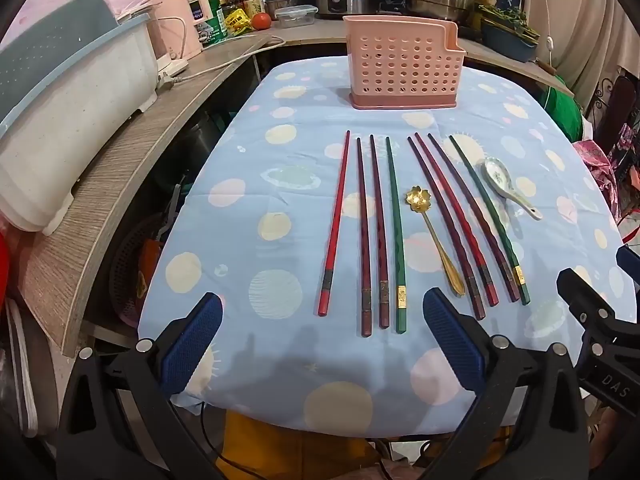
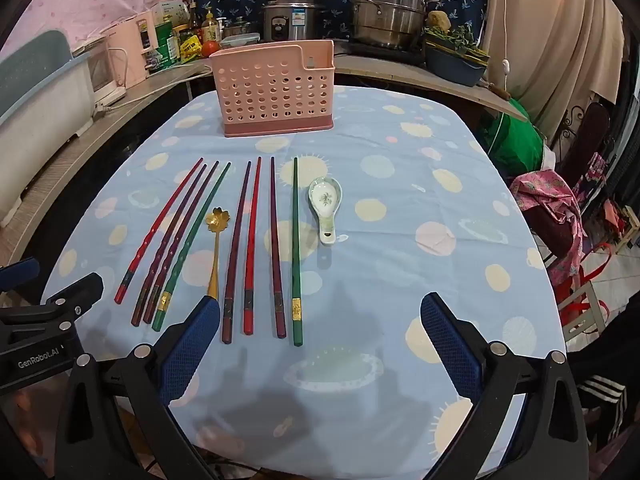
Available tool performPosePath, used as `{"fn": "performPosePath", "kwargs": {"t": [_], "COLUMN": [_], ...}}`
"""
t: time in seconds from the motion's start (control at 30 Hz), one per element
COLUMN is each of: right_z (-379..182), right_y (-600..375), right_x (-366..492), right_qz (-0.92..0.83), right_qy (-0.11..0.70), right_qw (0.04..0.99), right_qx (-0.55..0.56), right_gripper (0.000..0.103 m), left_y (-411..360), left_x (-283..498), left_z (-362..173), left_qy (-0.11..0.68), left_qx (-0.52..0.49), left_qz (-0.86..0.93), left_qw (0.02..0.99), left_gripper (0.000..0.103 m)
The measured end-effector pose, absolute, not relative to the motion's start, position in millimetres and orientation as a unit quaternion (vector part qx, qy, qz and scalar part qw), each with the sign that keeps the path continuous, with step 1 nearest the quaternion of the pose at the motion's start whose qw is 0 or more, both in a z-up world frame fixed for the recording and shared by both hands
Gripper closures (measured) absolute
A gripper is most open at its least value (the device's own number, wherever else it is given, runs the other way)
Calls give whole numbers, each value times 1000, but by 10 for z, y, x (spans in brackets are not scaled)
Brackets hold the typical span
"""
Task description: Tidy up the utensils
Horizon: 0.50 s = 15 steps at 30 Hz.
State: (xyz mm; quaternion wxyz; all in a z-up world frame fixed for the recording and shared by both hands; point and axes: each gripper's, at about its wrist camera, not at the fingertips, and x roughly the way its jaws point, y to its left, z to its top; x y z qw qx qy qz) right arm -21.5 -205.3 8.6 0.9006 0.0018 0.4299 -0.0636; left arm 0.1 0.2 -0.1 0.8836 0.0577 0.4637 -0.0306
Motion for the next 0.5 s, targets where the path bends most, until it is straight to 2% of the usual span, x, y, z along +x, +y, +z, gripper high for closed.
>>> {"fn": "performPosePath", "kwargs": {"t": [0.5], "right_z": [73], "right_y": [-2046], "right_x": [-186], "right_qz": [-63], "right_qy": [430], "right_qw": [900], "right_qx": [2], "right_gripper": [7], "left_y": [4], "left_x": [-11], "left_z": [-5], "left_qy": [464], "left_qx": [61], "left_qz": [-26], "left_qw": [883], "left_gripper": [7]}}
